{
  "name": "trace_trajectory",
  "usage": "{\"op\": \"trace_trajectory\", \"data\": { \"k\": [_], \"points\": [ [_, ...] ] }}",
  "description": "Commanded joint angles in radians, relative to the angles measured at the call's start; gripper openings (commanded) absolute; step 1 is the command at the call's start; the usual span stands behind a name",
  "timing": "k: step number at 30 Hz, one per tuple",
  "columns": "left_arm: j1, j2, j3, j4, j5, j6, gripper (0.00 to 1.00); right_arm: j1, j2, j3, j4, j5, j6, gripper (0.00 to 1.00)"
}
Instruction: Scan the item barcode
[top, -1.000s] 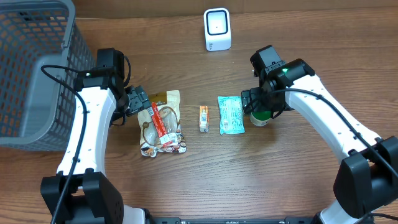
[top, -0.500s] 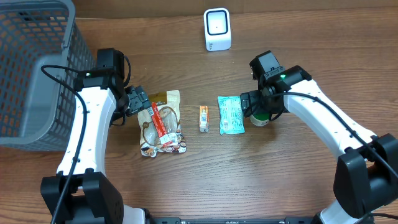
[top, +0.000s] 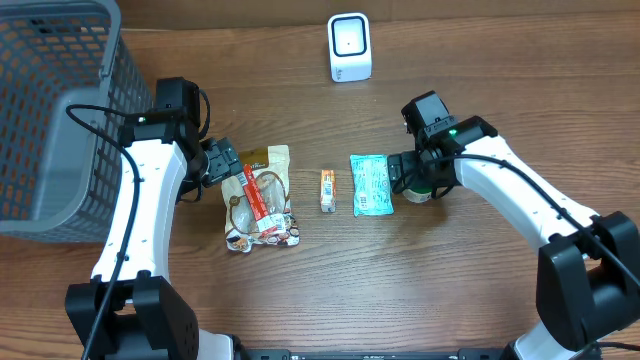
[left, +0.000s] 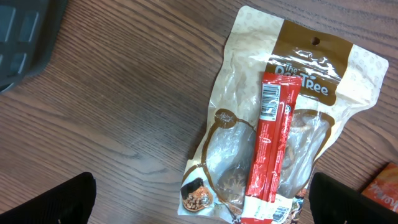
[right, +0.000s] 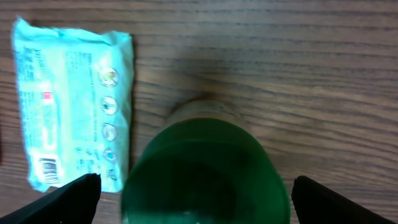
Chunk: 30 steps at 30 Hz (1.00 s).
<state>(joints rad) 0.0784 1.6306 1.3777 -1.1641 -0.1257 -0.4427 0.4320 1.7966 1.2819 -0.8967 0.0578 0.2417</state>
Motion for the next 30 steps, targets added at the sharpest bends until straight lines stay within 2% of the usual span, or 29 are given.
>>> {"op": "trace_trajectory", "data": {
  "k": [1,7,19,30],
  "points": [
    [0.000,-0.001,0.016,-0.002,-0.012,-0.010,1.00,-0.003,-0.001,-0.028,0.023,0.020,-0.003,1.00],
    [0.000,-0.001,0.016,-0.002,-0.012,-0.010,1.00,-0.003,-0.001,-0.033,0.044,0.020,-0.003,0.99],
    [0.000,-0.001,0.016,-0.002,-0.012,-0.010,1.00,-0.006,-0.001,-0.034,0.019,0.077,-0.003,0.83],
    [0.000,-0.001,0.016,-0.002,-0.012,-0.010,1.00,-0.014,-0.001,-0.034,0.001,0.110,-0.003,0.82]
  ]
}}
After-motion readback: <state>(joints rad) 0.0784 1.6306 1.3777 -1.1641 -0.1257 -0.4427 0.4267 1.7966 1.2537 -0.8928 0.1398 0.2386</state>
